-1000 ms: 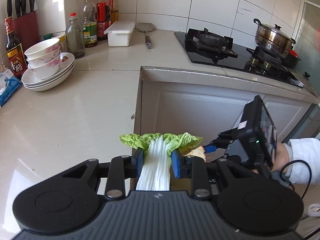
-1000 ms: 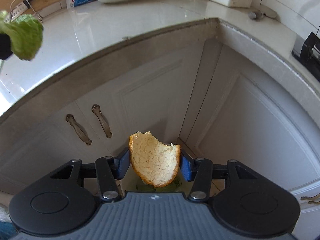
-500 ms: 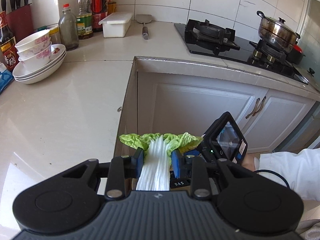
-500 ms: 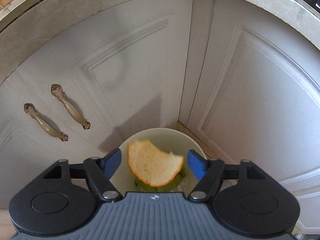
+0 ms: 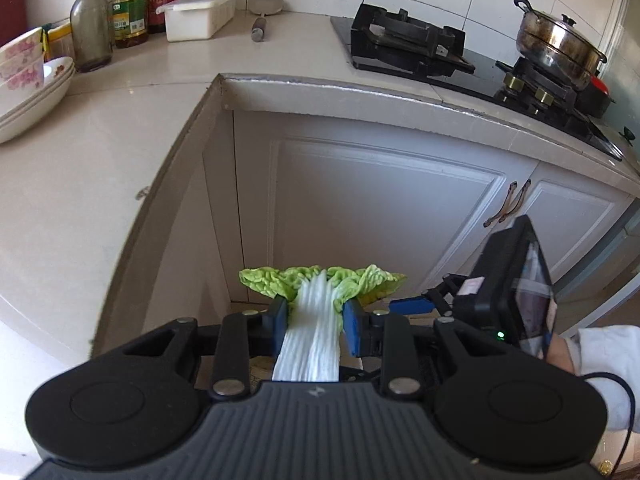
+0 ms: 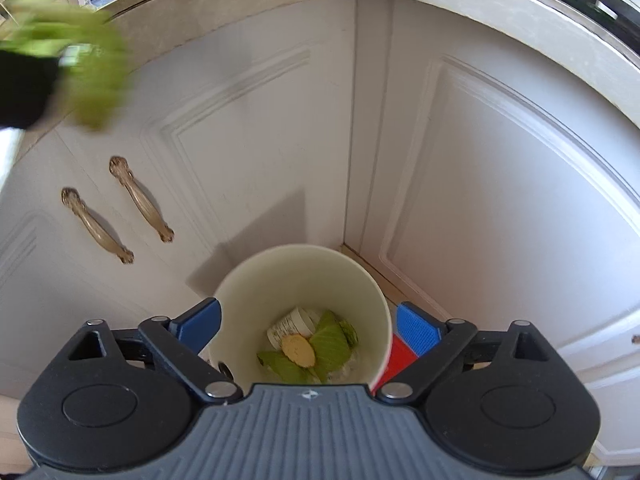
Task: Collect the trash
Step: 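Lower the cabbage stalk into the bin and open the left tool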
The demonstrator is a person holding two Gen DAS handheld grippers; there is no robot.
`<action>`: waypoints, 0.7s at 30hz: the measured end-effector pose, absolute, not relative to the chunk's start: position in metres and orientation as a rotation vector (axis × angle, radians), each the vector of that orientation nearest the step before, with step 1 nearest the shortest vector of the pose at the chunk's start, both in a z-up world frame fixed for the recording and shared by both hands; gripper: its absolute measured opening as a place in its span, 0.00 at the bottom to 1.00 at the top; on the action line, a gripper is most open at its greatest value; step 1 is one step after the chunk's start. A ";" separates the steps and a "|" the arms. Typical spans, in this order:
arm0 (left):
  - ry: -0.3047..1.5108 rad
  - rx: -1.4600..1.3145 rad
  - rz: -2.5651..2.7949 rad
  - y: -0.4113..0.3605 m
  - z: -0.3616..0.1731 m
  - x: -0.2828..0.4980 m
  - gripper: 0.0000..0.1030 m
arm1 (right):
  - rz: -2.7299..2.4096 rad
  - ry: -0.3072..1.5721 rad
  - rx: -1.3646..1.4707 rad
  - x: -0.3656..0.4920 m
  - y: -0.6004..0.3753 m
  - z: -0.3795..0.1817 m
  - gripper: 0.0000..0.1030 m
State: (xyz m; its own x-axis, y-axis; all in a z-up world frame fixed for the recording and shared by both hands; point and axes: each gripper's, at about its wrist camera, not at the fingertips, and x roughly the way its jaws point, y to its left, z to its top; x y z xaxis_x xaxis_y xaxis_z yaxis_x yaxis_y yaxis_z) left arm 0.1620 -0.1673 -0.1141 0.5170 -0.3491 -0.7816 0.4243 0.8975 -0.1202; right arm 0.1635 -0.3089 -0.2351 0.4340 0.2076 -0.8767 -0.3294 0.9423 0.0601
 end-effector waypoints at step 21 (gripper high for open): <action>1.088 0.209 -0.322 -0.207 -0.241 0.202 0.48 | 0.259 1.034 -0.087 0.128 -0.358 -0.202 0.94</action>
